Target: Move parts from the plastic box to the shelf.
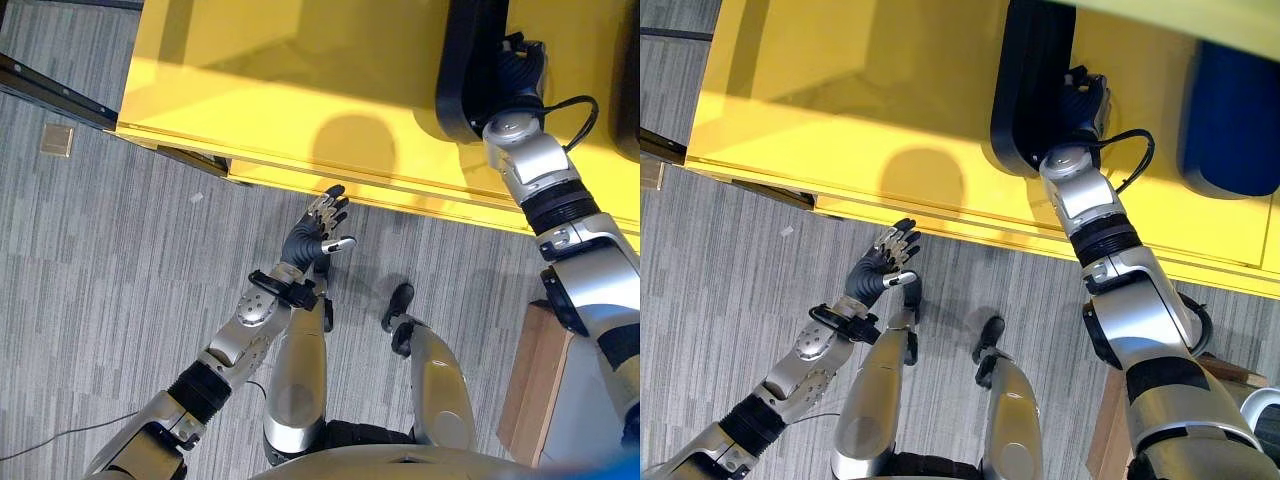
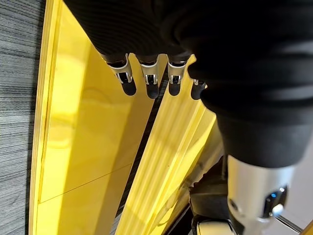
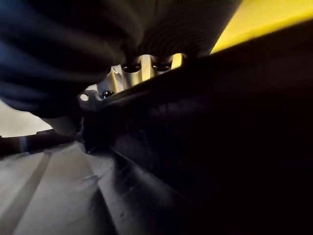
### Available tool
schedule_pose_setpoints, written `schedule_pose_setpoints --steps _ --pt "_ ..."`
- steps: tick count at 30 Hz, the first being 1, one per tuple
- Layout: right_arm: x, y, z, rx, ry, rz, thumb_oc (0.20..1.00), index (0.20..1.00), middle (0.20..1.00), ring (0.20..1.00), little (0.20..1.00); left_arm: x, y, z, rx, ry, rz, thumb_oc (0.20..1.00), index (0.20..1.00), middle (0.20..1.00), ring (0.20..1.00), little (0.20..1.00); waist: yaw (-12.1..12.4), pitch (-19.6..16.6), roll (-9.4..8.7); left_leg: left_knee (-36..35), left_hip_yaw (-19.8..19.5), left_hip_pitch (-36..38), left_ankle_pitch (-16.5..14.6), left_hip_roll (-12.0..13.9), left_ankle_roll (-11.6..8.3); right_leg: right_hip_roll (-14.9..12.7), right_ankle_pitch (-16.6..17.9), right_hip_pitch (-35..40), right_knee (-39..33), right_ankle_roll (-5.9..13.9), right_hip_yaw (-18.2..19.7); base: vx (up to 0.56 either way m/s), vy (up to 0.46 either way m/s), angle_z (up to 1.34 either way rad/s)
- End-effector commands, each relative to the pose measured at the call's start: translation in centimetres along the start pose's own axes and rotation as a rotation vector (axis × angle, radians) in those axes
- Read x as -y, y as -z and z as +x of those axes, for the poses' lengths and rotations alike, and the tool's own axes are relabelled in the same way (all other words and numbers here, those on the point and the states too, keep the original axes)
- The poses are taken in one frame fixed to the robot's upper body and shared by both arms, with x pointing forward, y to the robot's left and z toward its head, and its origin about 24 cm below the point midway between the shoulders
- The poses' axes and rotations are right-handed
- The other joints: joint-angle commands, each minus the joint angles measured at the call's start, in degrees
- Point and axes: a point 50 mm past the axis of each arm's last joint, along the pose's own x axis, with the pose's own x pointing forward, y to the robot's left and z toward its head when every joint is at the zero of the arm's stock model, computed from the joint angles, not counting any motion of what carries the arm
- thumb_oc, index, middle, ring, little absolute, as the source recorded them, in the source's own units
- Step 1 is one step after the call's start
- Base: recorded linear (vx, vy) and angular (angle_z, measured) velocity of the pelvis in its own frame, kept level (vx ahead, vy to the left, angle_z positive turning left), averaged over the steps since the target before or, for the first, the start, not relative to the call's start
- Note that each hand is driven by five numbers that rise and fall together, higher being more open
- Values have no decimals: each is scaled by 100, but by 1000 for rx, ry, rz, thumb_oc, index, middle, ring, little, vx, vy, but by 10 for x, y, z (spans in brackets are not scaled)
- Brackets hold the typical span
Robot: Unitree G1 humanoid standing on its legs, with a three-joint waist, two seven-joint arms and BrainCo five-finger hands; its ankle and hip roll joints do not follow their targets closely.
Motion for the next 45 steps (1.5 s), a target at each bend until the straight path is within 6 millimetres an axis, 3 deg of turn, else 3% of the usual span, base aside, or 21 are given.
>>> schedule_pose_setpoints --steps 1,12,21,35,45 --pt "32 -41 13 121 92 19 200 200 200 200 200 17 -19 -4 95 80 -63 1000 1000 1000 1000 1000 133 -201 94 210 -215 -105 -358 -229 -57 372 239 -226 224 -235 -120 -30 9 -2" --pt "52 -56 22 152 242 -49 200 200 200 200 200 17 -16 -4 51 60 -28 1000 1000 1000 1000 1000 165 -201 108 523 -211 -388 -501 -233 -46 304 179 -481 464 -223 -155 -19 4 -1" --pt "65 -45 30 56 320 -92 200 200 200 200 200 26 -12 -7 31 88 -60 1000 1000 1000 1000 1000 171 -201 133 551 -210 -324 -681 -253 -84 237 23 -476 601 -140 -130 20 9 0" --pt "57 -79 26 207 332 -143 200 200 200 200 200 35 -12 -2 35 92 -114 1000 1000 1000 1000 1000 203 -201 206 575 -214 -418 -678 -277 -89 159 3 -629 690 -136 -170 3 22 0" --pt "53 -82 24 195 315 -147 200 200 200 200 200 36 -8 -3 32 98 -121 1000 1000 1000 1000 1000 210 -201 258 635 -232 -463 -701 -309 -76 119 -30 -704 786 -154 -168 2 31 1"
